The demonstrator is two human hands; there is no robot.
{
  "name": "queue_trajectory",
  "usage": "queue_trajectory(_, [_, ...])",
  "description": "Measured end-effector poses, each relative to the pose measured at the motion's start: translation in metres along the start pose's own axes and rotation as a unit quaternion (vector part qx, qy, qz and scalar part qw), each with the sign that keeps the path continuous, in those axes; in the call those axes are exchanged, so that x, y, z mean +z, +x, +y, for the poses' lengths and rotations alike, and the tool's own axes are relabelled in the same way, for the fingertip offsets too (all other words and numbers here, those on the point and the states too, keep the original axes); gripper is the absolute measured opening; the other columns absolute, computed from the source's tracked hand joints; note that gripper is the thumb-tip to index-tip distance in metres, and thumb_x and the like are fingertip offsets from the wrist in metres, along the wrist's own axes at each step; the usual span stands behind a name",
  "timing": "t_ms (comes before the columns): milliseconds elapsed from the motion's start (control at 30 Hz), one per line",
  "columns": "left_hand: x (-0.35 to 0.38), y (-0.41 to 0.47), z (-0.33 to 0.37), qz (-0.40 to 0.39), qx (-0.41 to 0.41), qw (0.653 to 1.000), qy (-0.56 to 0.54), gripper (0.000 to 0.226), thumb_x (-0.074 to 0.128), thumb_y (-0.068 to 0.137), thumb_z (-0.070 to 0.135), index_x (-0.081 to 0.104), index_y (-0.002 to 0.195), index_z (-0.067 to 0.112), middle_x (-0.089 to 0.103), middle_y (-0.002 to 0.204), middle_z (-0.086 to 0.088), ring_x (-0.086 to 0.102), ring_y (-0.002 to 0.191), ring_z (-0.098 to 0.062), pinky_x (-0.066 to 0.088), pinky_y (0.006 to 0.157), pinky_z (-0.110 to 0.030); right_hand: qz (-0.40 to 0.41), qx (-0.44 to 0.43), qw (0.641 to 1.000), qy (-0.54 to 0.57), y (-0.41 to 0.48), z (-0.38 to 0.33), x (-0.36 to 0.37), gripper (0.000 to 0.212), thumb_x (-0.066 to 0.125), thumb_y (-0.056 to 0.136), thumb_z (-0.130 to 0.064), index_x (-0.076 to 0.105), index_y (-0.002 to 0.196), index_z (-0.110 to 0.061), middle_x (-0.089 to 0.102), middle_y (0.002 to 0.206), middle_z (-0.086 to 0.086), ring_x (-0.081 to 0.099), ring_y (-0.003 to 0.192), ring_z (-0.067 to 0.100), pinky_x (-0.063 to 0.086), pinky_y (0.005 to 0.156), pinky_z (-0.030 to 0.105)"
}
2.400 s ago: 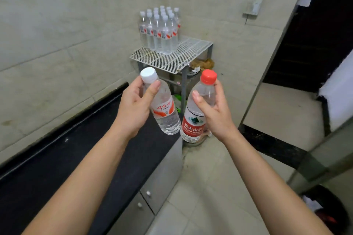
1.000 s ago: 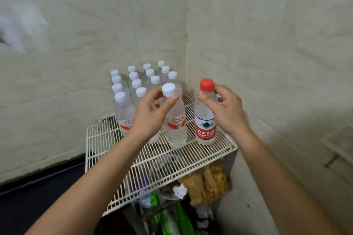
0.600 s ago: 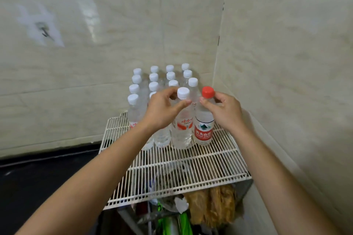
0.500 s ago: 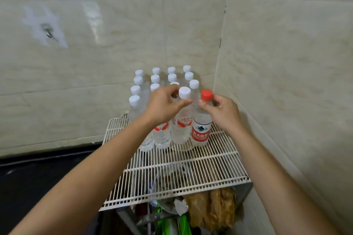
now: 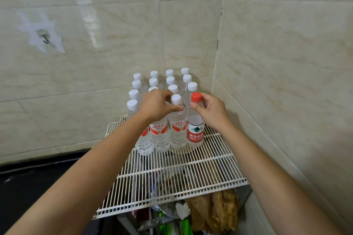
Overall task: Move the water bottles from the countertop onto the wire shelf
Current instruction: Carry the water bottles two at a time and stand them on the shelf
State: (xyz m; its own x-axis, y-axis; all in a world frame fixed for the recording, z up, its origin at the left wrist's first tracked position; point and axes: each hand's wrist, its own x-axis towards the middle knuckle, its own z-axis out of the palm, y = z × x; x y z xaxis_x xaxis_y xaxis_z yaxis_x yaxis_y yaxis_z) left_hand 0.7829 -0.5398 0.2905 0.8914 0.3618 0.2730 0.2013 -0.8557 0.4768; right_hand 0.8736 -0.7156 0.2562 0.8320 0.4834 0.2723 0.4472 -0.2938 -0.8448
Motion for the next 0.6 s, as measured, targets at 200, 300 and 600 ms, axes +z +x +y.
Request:
queue_trajectory(200, [0.001, 0.0, -0.003, 0.003, 0.02, 1.0, 0.012, 0.047, 0.083, 0.073, 0.051, 0.073, 0.108, 0.021, 0.075, 0.107, 0.006, 0.067, 0.098, -0.013, 0.054, 0.084, -0.035, 0.017, -0.03, 0.998, -0.047, -0.004, 0.01, 0.007, 0.033, 0.067, 0.095, -0.039, 0.066, 0.126, -0.027, 0.072, 0.12, -0.005, 0.063, 0.11, 0.012, 0.049, 0.092, 0.032])
queue_trajectory(300, [0.001, -0.001, -0.001, 0.008, 0.024, 0.999, 0.021, 0.049, 0.081, 0.074, 0.053, 0.072, 0.112, 0.021, 0.075, 0.11, 0.005, 0.067, 0.102, -0.015, 0.055, 0.084, -0.038, 0.005, -0.018, 0.998, -0.059, -0.001, 0.01, 0.004, 0.035, 0.067, 0.094, -0.041, 0.065, 0.126, -0.026, 0.07, 0.118, -0.002, 0.063, 0.109, 0.016, 0.05, 0.093, 0.035])
queue_trajectory(600, [-0.004, -0.015, 0.001, 0.031, 0.06, 0.988, 0.14, 0.079, 0.05, 0.089, 0.07, 0.039, 0.151, 0.023, 0.053, 0.147, -0.006, 0.04, 0.14, -0.027, 0.035, 0.109, -0.046, -0.019, 0.028, 0.997, -0.07, -0.012, 0.004, 0.002, 0.064, 0.068, 0.092, -0.047, 0.046, 0.147, -0.025, 0.05, 0.148, 0.006, 0.046, 0.138, 0.025, 0.04, 0.112, 0.045])
